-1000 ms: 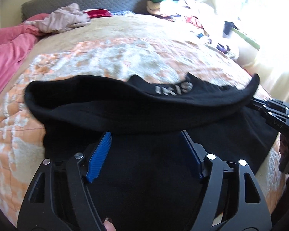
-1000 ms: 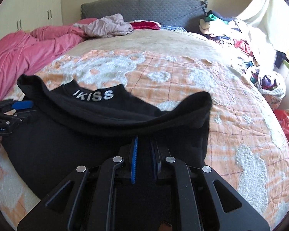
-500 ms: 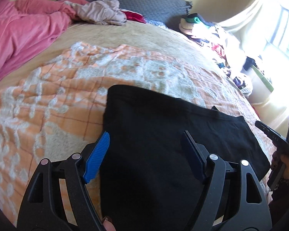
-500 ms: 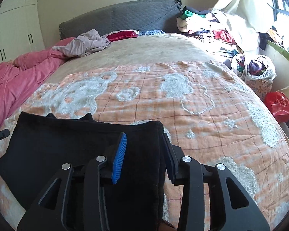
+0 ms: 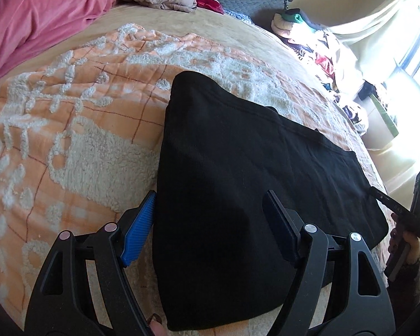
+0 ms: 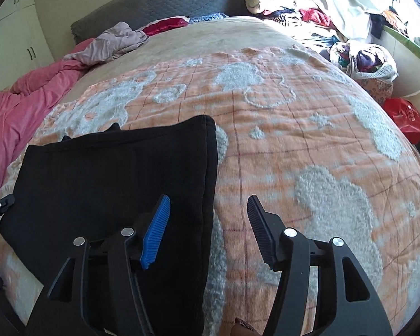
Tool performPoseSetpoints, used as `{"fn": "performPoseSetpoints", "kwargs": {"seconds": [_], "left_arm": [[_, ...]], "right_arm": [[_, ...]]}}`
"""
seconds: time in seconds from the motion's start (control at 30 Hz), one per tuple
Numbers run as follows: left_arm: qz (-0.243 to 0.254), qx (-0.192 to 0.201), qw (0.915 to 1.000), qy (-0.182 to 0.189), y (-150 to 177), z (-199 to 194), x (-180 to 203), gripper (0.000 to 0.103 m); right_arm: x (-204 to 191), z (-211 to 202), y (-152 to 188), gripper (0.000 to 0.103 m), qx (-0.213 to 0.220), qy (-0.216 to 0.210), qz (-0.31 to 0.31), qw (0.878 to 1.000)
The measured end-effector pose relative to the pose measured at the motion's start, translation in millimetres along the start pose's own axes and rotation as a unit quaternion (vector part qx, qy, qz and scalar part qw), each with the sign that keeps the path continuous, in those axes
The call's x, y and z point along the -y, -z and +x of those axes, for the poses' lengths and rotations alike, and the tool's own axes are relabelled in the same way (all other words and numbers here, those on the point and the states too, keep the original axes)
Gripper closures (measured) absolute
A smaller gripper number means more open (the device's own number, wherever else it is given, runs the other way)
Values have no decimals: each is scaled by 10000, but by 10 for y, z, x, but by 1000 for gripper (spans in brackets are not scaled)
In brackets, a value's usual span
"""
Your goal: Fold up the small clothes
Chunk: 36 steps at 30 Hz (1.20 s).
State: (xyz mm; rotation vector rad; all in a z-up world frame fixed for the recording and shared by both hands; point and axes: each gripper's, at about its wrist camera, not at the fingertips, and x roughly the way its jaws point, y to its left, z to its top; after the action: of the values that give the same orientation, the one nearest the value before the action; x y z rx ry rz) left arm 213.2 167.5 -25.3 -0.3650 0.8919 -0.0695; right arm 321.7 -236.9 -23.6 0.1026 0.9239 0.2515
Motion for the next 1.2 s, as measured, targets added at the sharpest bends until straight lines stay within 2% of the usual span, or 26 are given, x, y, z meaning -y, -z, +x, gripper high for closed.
{"fn": "performPoseSetpoints", "kwargs": {"seconds": [0.23, 0.37, 0.57, 0.6, 0.63, 0.67, 0.7, 0.73, 0.83, 0.87, 1.03, 1.1, 1.2], "left_arm": [[-253, -65, 9994, 213, 157, -97, -77, 35], [-395, -85, 9988, 288, 232, -140, -128, 35], [-910, -122, 9946, 483, 327, -154, -283, 36], [-906, -108, 9948, 457, 335, -160, -281, 43], [-880, -92, 9951, 441, 345, -170, -271, 60], [-869, -96, 9949, 507, 357, -175, -254, 70], [-896, -114, 9942, 584, 370, -177, -247, 78], [-909, -100, 9941, 592, 383, -189, -232, 81], [-805, -80, 9951, 569, 395, -218, -201, 87], [-794, -77, 9951, 582, 392, -228, -192, 88], [-648, 8, 9961, 602, 423, -397, -131, 91], [-559, 9, 9973, 481, 448, -425, -116, 91], [-605, -184, 9974, 350, 503, -333, -187, 87]], "right_arm": [[46, -168, 104, 47, -41, -474, 484, 9977], [60, -163, 198, 47, -178, -538, 665, 9962], [33, -189, 323, 47, -217, -649, 749, 9948], [31, -193, 338, 47, -225, -655, 767, 9946], [34, -198, 355, 48, -237, -674, 798, 9942], [38, -208, 368, 51, -239, -687, 830, 9939], [44, -214, 379, 53, -241, -695, 851, 9936], [52, -225, 391, 59, -241, -726, 879, 9932], [58, -257, 422, 89, -267, -1032, 962, 9896], [48, -280, 422, 93, -234, -1037, 940, 9899], [-7, -437, 468, 94, -17, -851, 778, 9933], [20, -437, 518, 94, -38, -822, 843, 9930], [14, -371, 546, 89, -99, -566, 797, 9952]]}}
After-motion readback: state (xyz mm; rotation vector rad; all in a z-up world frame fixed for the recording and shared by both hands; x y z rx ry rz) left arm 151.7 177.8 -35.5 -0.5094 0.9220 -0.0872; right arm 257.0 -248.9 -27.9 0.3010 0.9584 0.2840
